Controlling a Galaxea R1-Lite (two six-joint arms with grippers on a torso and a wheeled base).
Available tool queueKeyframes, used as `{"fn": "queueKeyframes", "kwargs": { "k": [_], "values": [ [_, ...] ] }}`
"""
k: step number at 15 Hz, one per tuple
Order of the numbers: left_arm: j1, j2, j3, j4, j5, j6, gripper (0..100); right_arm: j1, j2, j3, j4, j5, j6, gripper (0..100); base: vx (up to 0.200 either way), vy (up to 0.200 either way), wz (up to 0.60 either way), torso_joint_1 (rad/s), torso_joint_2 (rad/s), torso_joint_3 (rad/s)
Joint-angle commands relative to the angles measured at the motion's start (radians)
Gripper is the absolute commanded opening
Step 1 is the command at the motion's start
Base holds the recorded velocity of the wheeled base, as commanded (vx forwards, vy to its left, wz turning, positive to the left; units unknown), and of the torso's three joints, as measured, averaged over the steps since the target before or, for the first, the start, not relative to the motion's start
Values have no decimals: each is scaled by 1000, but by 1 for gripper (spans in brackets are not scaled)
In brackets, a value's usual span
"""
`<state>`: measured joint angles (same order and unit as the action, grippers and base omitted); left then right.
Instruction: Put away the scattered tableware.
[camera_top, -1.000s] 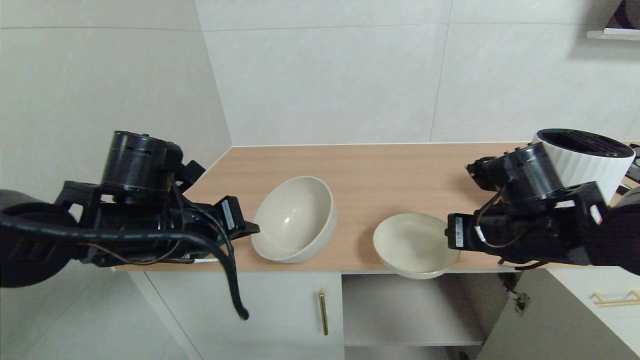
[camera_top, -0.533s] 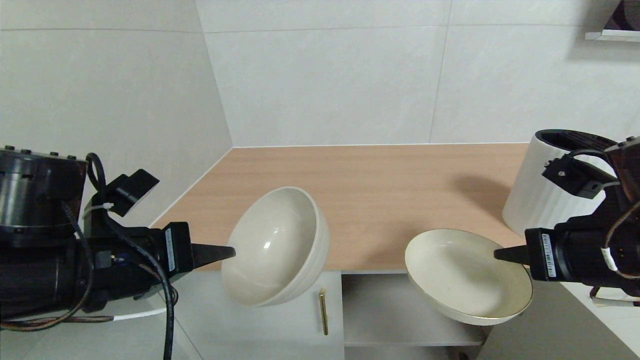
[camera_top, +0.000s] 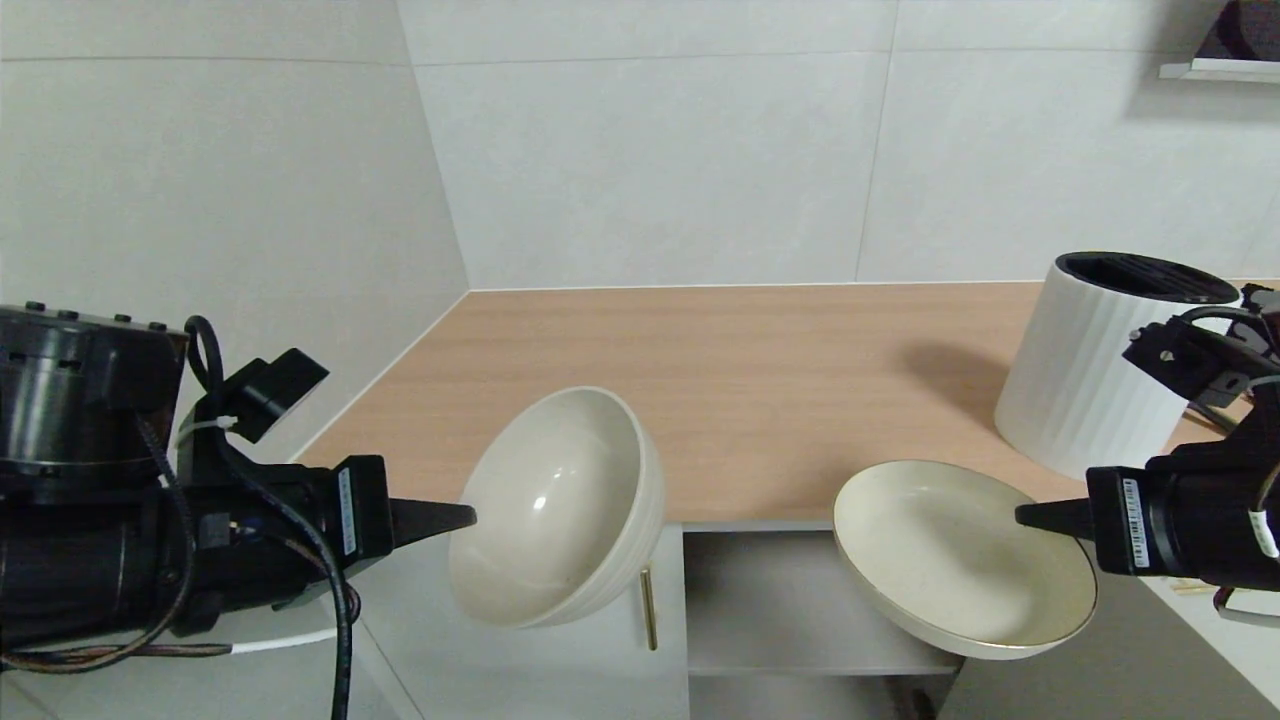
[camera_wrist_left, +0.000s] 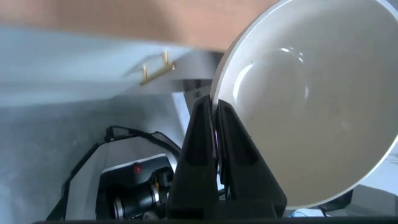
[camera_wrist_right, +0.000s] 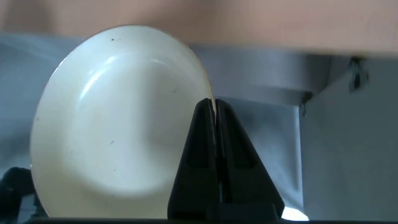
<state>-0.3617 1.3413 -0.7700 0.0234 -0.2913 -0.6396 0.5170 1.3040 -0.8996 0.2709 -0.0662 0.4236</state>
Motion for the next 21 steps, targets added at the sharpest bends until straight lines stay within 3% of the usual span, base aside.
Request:
{"fn": "queueKeyframes", "kwargs": {
  "k": [1,11,21],
  "values": [
    [0,7,-2,-2,0,0,0,0,6,2,-1,-1,0,0,0,0,0,0,0,0],
    [-2,24,1,-5,-2,9,0,0,34,10,-1,-3,0,0,0,0,0,0,0,0],
    [-8,26,1,-5,-2,11,0,0,41,10,-2,-3,0,0,0,0,0,-177,432,246]
  ]
}}
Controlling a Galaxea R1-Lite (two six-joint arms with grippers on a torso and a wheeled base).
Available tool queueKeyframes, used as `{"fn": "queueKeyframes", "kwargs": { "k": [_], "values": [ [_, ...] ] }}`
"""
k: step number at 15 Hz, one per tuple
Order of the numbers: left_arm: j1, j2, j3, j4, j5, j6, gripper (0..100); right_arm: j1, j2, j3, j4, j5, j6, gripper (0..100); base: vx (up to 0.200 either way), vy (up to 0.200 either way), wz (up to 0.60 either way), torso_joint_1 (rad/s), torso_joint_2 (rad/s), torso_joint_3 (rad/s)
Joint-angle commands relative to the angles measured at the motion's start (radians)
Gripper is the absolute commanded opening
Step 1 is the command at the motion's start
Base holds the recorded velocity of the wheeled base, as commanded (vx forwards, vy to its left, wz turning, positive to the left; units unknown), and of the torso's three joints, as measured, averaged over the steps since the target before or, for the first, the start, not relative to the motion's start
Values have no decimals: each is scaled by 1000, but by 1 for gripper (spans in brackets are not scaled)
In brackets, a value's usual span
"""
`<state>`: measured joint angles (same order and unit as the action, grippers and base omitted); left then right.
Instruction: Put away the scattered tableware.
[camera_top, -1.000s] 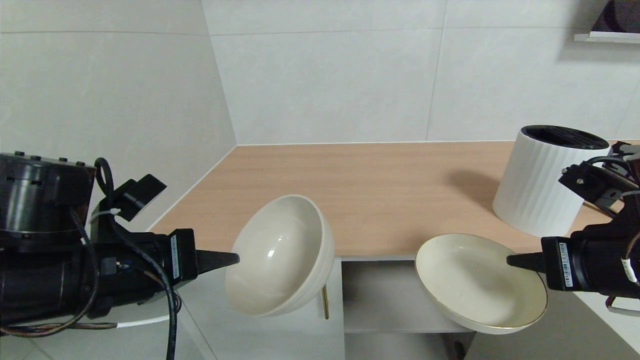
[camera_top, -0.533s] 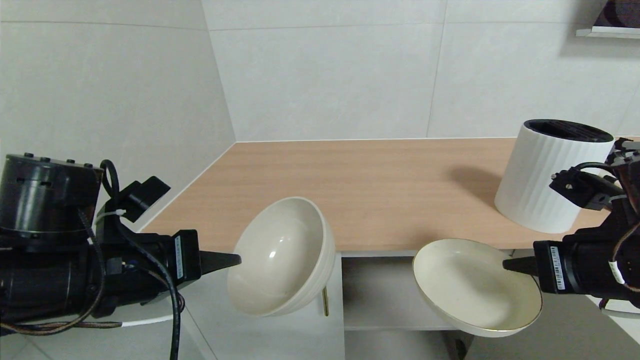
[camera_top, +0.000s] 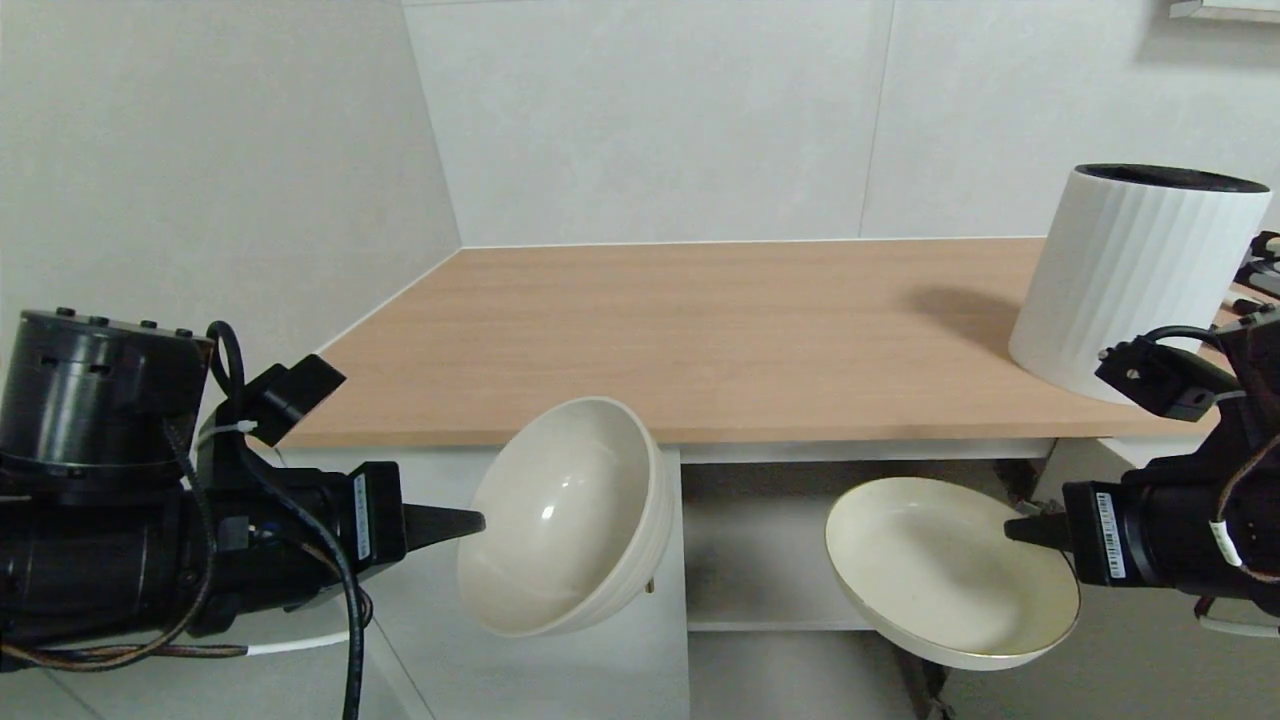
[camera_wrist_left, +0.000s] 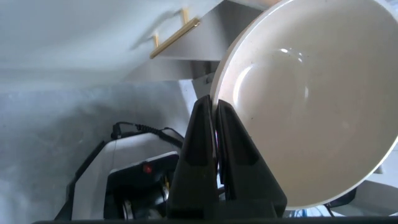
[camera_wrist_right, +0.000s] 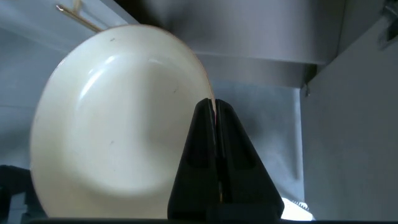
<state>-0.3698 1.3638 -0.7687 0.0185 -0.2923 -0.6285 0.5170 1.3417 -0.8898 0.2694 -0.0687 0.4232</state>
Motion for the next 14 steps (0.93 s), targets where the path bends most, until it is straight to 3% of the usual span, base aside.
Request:
{"fn": "queueKeyframes", "kwargs": {
  "k": [1,10,14],
  "values": [
    [0,3,0,0,-1,0,0,0,4,0,1,0,0,0,0,0,0,-178,491,281],
    [0,9,0,0,-1,0,0,0,11,2,-1,3,0,0,0,0,0,-141,439,299],
    [-15,26,-1,0,-1,15,0,1,56,2,-22,3,-9,0,0,0,0,-20,82,51]
  ]
}}
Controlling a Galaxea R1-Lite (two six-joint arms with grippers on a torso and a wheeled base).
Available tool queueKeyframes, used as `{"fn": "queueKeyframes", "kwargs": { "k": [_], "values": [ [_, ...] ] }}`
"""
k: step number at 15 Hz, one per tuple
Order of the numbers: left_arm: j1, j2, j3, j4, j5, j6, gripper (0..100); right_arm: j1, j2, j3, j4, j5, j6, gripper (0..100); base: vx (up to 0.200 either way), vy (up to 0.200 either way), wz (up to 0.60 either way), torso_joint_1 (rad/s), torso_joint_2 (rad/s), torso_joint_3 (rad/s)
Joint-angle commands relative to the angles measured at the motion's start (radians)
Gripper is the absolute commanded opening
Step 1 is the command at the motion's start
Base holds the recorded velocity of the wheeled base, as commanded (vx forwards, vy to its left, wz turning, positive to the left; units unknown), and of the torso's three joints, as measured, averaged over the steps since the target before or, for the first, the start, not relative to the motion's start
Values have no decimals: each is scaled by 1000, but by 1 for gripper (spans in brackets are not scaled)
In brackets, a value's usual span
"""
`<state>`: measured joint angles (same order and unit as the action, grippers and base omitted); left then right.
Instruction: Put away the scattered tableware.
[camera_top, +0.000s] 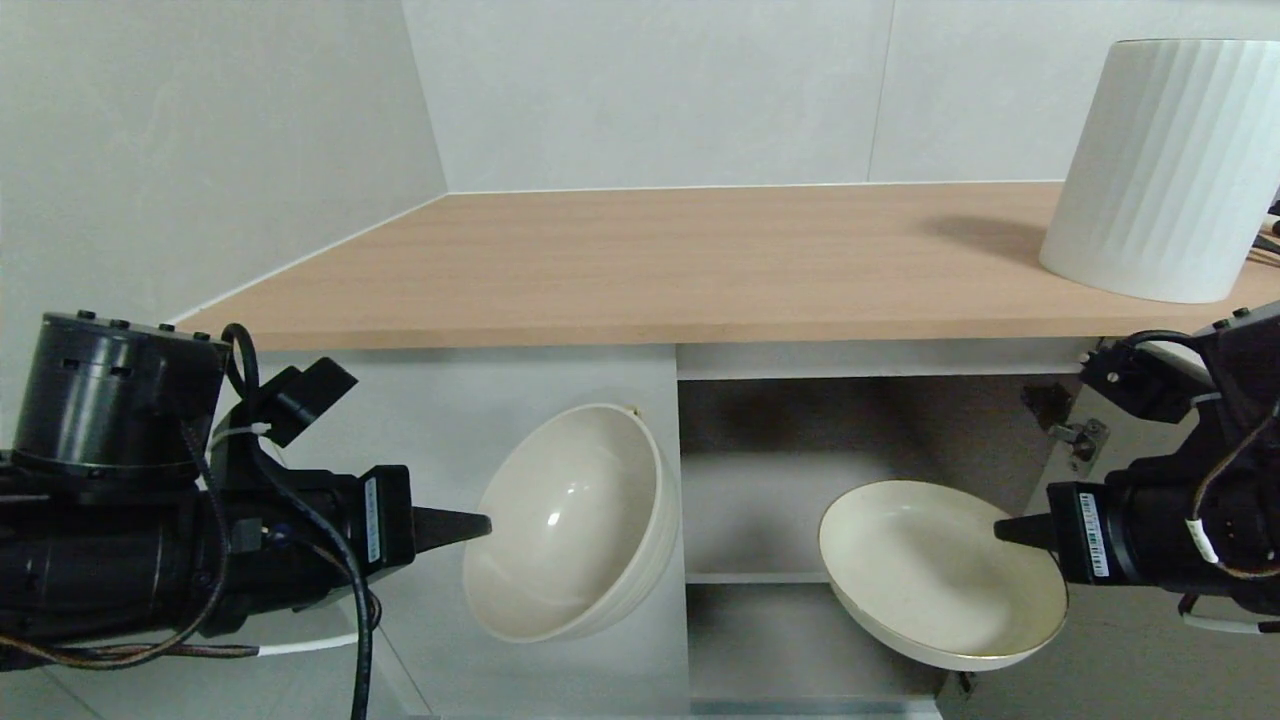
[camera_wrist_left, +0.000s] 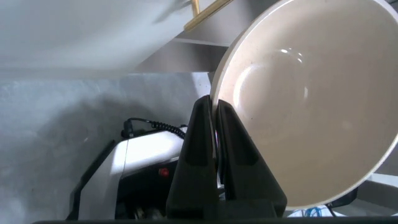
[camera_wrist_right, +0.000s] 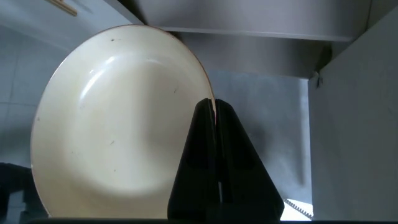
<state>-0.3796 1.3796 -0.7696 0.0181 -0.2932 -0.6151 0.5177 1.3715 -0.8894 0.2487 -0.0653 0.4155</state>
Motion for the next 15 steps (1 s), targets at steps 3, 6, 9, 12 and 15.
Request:
{"fn": "queueKeyframes", "kwargs": {
  "k": [3,6,9,12,15],
  "values": [
    [-27,35,1,0,2,20,0,2,132,15,-37,2,-7,0,0,0,0,0,0,0],
    [-28,53,3,2,2,21,0,2,253,33,-101,2,-9,0,0,0,0,0,0,0],
    [-39,61,4,3,2,20,0,-30,465,105,-404,-8,3,0,0,0,0,0,0,0],
    [-39,69,4,3,2,20,0,-64,638,135,-664,-44,42,0,0,0,0,0,0,0],
    [-39,78,4,3,3,18,0,-79,761,130,-859,-128,58,0,0,0,0,0,0,0]
  ]
}}
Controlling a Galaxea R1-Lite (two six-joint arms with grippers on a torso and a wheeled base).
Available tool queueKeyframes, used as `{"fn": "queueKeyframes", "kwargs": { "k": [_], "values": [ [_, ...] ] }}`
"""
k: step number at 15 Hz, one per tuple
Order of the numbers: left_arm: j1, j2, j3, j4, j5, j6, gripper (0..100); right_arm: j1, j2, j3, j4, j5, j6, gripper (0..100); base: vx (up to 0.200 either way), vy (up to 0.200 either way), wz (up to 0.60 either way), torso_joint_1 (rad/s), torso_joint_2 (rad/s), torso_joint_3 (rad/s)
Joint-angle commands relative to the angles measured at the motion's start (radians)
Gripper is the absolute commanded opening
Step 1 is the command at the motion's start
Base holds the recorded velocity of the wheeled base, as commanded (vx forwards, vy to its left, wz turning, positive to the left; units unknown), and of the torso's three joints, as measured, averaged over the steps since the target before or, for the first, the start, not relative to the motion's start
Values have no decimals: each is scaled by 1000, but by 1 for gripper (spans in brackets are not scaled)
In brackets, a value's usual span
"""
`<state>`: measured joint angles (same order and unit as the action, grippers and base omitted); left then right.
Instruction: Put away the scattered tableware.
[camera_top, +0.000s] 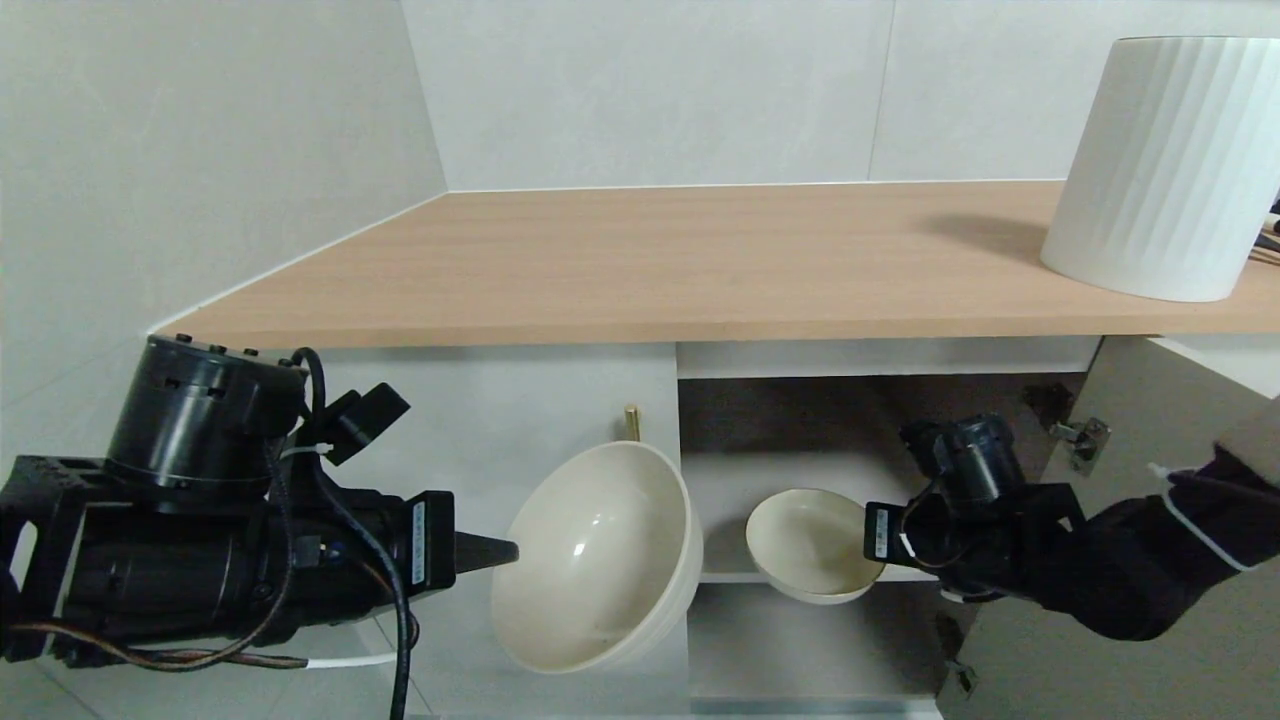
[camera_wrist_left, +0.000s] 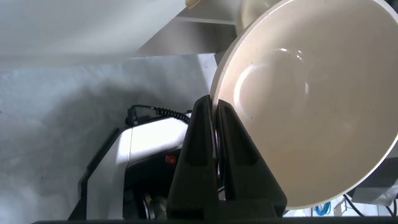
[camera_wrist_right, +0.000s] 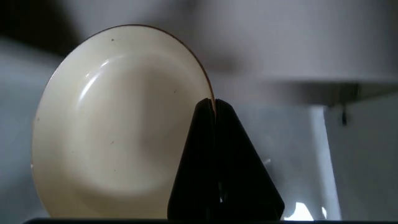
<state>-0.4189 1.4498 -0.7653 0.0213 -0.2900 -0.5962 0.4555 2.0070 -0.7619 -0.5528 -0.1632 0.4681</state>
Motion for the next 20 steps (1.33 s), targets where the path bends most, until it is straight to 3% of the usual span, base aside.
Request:
{"fn": "queueKeyframes", "kwargs": {
  "k": [1,10,20],
  "values": [
    [0,11,0,0,0,-1,0,-29,162,0,-118,-55,7,0,0,0,0,0,0,0],
    [-3,34,1,3,5,-1,0,-90,311,-125,-171,-185,52,0,0,0,0,0,0,0],
    [-11,37,6,2,5,-1,0,-98,392,-208,-164,-203,50,0,0,0,0,0,0,0]
  ]
}}
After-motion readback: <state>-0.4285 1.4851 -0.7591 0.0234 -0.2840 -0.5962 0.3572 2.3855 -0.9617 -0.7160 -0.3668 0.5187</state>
